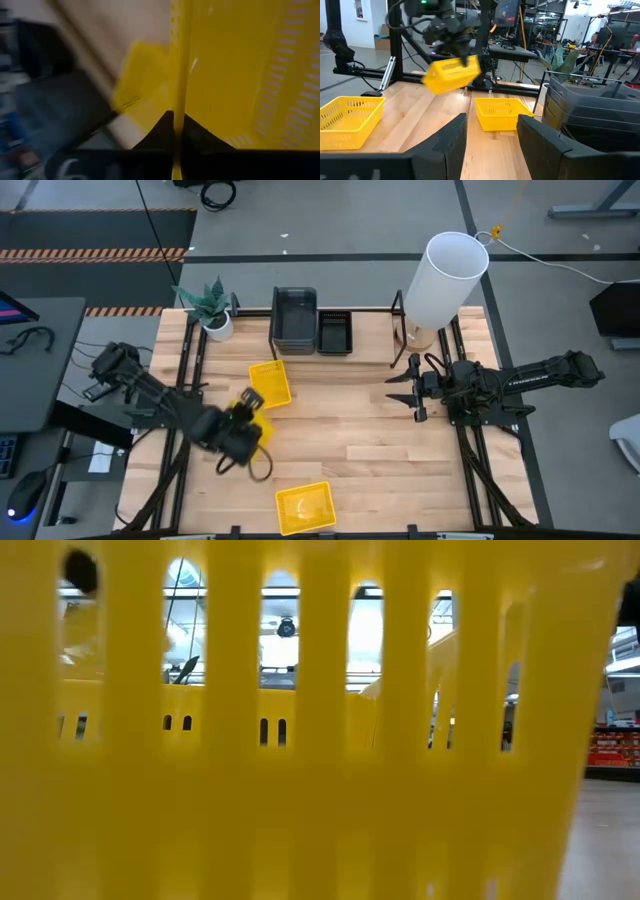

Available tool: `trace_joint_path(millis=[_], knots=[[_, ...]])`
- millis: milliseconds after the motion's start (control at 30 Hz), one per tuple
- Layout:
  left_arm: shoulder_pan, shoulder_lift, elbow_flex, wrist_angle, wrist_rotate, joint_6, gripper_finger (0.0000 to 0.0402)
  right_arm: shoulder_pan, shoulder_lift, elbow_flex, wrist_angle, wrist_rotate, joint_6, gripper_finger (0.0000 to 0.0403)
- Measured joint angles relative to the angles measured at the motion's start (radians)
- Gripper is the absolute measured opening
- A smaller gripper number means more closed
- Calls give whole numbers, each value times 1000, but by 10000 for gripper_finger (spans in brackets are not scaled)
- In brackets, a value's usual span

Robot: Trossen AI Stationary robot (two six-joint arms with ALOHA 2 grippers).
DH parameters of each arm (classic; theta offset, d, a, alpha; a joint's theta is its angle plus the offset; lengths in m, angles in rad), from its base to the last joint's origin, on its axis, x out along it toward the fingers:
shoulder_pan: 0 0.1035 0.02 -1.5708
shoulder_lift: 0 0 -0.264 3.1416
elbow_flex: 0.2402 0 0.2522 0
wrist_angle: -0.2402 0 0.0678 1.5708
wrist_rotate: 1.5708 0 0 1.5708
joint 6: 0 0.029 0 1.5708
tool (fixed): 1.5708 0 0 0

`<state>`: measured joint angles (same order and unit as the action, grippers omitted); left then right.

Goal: Stack baskets on shelf by color
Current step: Stack the bottom left yellow bin on the top yellow bin

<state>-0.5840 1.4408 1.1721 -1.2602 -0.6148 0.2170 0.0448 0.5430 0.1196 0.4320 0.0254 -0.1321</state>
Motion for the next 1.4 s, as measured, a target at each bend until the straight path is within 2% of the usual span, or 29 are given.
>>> trace_joint_path(millis=[100, 167, 333, 600, 800, 933, 1100, 1267, 1400], knots=[[92, -12, 0, 9, -98, 155, 7, 0, 0, 0, 0, 0, -1, 180], [150, -12, 0, 21, -127, 266, 7, 0, 0, 0, 0, 0, -2, 180], [271, -11, 0, 34, -145, 467, 7, 0, 0, 0, 0, 8, -2, 180], [404, -9, 0, 110, -150, 700, 7, 0, 0, 0, 0, 8, -2, 180], [497, -7, -1, 188, -65, 883, 7, 0, 0, 0, 0, 8, -2, 180], [532, 16, -1, 256, 36, 979, 7, 0, 0, 0, 0, 8, -2, 180], [555, 95, -1, 266, 69, 993, 9, 0, 0, 0, 0, 8, -2, 180], [550, 135, -1, 267, 196, 994, 8, 0, 0, 0, 0, 8, 1, 180], [527, 145, -1, 269, 254, 937, 8, 0, 0, 0, 0, 8, 6, 180]])
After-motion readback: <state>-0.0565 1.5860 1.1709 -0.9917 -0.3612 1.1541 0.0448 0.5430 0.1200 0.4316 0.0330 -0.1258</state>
